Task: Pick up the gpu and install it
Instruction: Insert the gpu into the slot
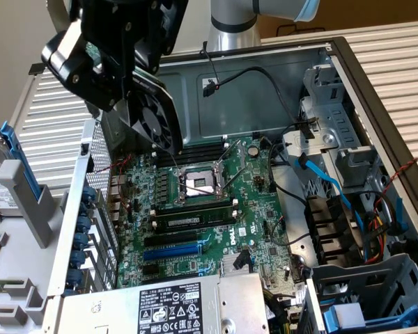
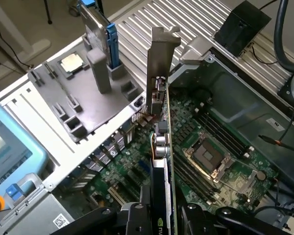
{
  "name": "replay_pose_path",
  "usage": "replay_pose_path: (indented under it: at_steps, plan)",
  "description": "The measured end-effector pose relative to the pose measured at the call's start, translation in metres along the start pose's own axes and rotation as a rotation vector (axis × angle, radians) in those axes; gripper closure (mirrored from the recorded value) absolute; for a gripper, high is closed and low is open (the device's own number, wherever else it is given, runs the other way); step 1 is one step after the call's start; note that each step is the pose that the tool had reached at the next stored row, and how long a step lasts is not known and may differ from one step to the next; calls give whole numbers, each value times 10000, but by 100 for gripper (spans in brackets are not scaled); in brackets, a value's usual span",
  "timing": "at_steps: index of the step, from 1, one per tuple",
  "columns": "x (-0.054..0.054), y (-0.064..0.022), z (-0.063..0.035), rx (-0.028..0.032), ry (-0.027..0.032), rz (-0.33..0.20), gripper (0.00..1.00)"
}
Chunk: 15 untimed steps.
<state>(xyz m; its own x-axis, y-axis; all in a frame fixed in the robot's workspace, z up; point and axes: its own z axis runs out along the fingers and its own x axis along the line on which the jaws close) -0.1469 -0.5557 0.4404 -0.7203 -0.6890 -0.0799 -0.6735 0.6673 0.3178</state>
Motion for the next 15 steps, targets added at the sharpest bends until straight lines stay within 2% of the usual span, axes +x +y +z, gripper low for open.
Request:
replay_pose_path:
  at_steps: [3,8,9,14,15]
  plan:
    - [-28,-26,-7,-25,102,-301,71]
    - [-32,-30,-6,-97,388,-1153,71]
    - [-32,-31,-6,-109,430,-1281,71]
    - [-32,-31,-6,-110,438,-1300,71]
    - [-34,-31,-6,-116,462,-1373,71]
